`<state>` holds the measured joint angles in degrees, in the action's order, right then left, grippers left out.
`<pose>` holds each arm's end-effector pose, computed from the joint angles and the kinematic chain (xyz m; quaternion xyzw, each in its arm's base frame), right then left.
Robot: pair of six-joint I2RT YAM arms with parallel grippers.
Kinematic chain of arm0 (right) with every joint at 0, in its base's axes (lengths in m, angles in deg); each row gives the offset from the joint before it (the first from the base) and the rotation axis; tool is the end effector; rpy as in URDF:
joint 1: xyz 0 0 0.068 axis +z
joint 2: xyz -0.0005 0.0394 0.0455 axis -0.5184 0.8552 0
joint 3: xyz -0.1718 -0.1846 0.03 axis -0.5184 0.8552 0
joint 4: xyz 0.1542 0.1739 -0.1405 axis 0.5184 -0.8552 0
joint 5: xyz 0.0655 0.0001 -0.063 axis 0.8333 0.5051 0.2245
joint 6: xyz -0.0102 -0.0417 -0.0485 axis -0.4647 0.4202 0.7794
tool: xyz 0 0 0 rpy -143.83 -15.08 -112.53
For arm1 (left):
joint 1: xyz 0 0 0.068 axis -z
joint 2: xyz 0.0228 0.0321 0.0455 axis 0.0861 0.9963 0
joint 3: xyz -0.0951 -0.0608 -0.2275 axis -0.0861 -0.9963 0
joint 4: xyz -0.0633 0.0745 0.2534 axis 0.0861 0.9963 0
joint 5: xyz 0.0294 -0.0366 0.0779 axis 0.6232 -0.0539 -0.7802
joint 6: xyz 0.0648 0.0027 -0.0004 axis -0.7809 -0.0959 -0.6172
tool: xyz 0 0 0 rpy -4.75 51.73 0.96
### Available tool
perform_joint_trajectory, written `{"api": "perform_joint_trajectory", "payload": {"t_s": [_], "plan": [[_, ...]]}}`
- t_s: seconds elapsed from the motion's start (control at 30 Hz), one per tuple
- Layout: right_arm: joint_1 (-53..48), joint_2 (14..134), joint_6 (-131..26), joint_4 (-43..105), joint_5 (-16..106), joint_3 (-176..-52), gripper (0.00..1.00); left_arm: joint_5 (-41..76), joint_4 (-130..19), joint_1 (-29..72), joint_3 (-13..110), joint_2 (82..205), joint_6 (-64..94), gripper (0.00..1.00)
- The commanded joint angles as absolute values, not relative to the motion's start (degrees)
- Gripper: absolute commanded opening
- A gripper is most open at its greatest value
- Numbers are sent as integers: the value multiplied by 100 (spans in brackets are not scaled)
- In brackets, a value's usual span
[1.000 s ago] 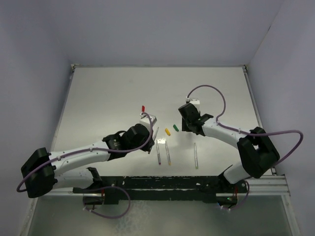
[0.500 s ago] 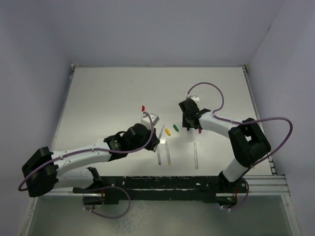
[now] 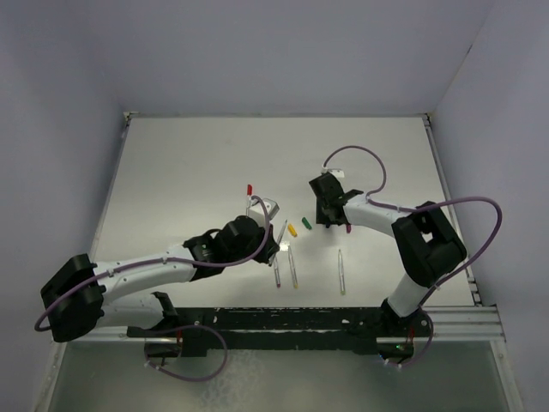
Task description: Insert the pens into the pen caps
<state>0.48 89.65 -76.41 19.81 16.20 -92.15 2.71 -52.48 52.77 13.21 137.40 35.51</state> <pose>0.3042 0.1669 0.1266 0.0476 0.9378 0.0087 0.3437 0.1571 -0.2375 0.1889 0.1696 0.8612 -0.2993 0.3743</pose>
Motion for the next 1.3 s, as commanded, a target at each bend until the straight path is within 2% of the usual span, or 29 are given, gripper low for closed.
{"api": "perform_joint_trajectory", "payload": {"t_s": [0.0,0.3,0.43,0.77,1.03,1.27], "plan": [[29,8889,-7682,2015,1631,-9267,37,316,-5504,5262,1414,13780,3464,0],[-20,8991,-7786,2013,1638,-9203,36,349,-5476,5263,1428,13857,3488,0],[-71,9090,-7830,2008,1698,-9183,32,318,-5443,5263,1421,13819,3498,0],[-154,9350,-7979,1611,1901,-9177,0,191,-5401,5262,1368,13708,3525,0],[-158,9042,-7759,1445,1963,-9476,0,199,-5529,5263,1404,13778,3459,0],[-152,7663,-7398,1777,2211,-9483,0,209,-6015,5263,1375,13797,3321,0]]}}
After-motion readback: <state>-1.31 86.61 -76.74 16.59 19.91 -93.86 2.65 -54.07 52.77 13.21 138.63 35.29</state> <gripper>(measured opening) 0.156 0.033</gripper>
